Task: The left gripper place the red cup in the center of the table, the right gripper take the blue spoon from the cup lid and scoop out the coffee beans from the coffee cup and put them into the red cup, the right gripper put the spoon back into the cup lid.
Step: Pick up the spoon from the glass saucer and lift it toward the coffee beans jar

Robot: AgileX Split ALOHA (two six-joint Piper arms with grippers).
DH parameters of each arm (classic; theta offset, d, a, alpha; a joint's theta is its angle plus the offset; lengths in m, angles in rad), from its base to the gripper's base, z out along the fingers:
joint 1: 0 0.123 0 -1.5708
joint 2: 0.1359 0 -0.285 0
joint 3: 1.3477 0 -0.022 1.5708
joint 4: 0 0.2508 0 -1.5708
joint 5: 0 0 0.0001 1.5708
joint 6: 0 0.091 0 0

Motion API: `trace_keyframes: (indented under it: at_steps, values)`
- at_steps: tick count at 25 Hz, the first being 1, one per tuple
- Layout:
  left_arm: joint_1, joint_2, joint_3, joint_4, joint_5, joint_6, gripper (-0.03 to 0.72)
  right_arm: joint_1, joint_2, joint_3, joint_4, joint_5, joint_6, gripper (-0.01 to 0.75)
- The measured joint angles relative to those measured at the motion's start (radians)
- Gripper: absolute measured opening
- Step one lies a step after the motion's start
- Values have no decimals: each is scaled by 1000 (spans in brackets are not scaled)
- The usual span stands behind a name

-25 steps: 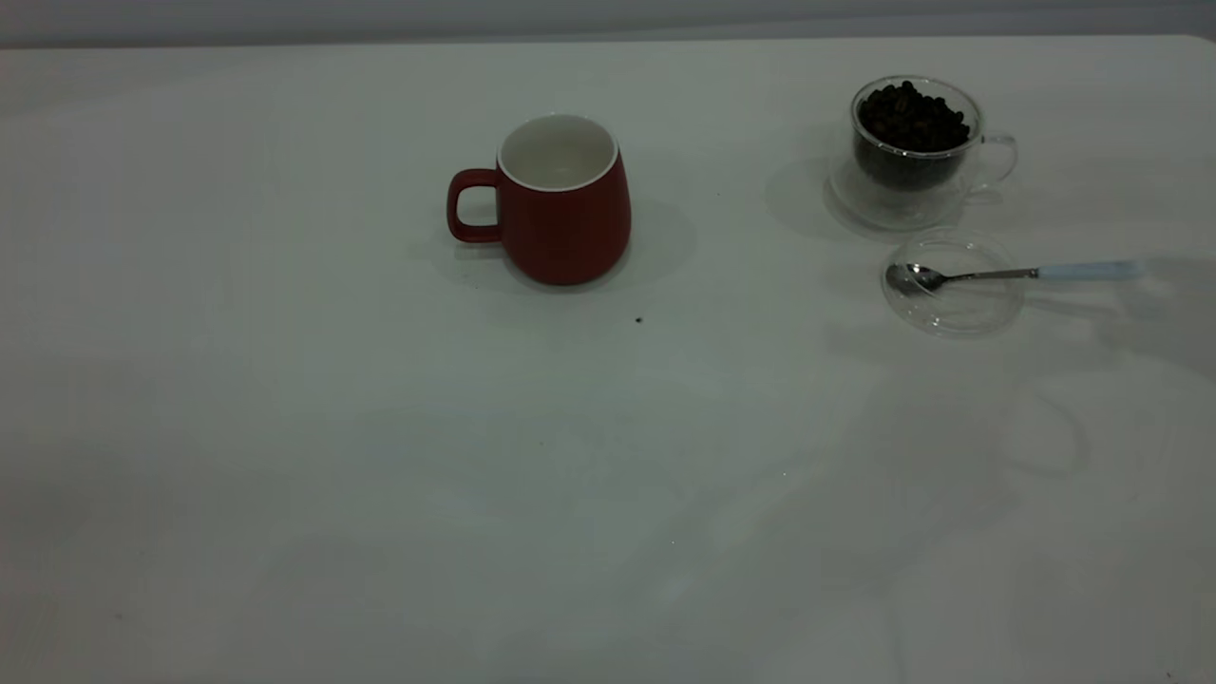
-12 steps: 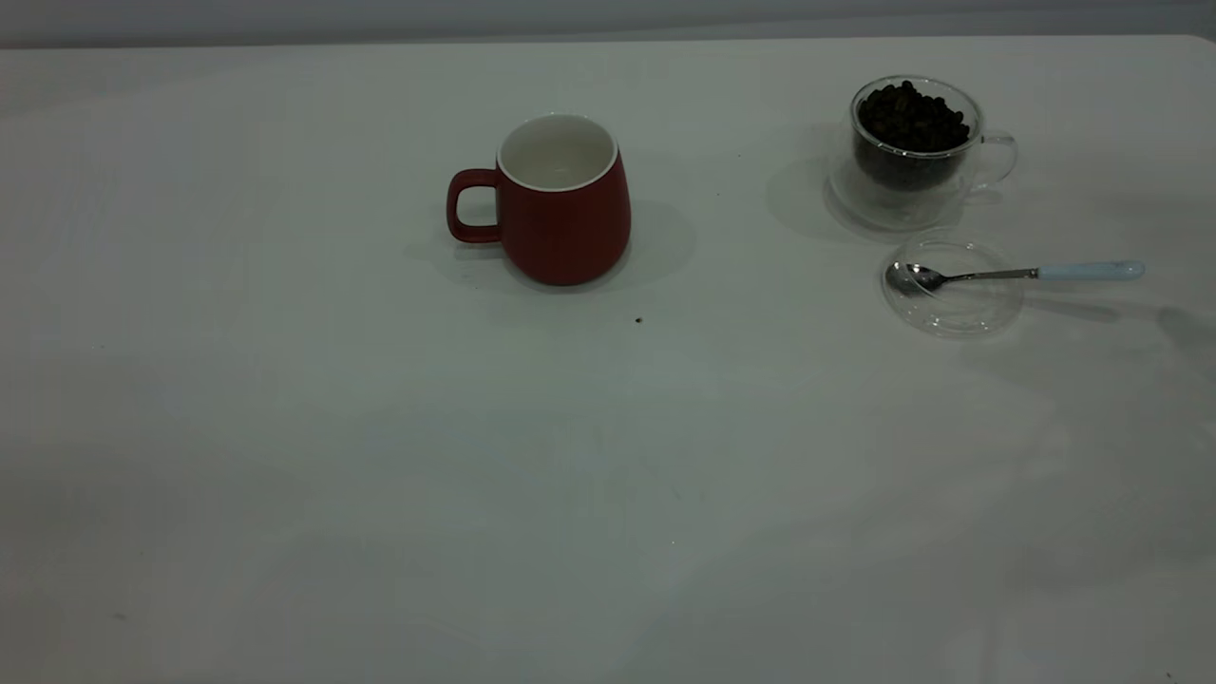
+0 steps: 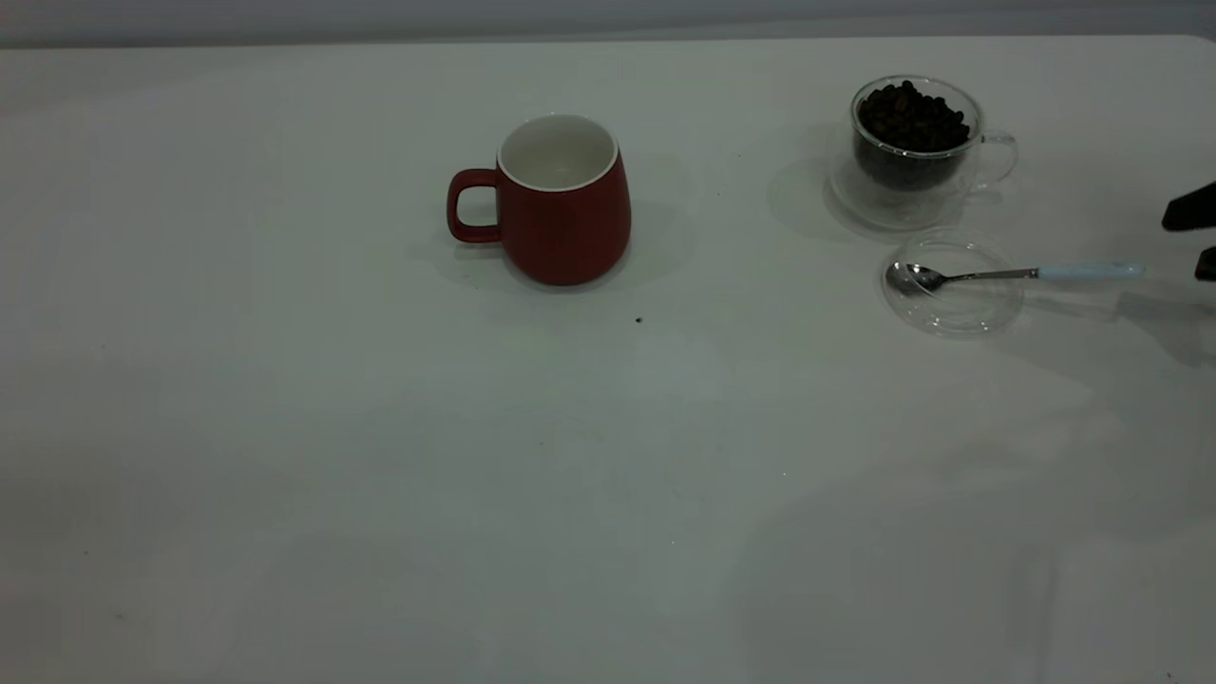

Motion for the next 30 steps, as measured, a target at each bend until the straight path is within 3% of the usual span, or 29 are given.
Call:
trace_keyframes:
  at_steps: [7, 13, 22, 30]
  values:
    - [0, 0, 0, 0, 0, 0, 587, 0, 87, -73, -12, 38, 1, 482]
    - [0, 0, 0, 0, 0, 0, 587, 0, 120, -136, -49, 163, 22, 482]
    - [0, 0, 0, 0, 0, 0, 587, 5, 140, -139, -83, 166, 29, 482]
    - [0, 0, 0, 0, 0, 0, 587, 53, 161, -140, -87, 164, 29, 481]
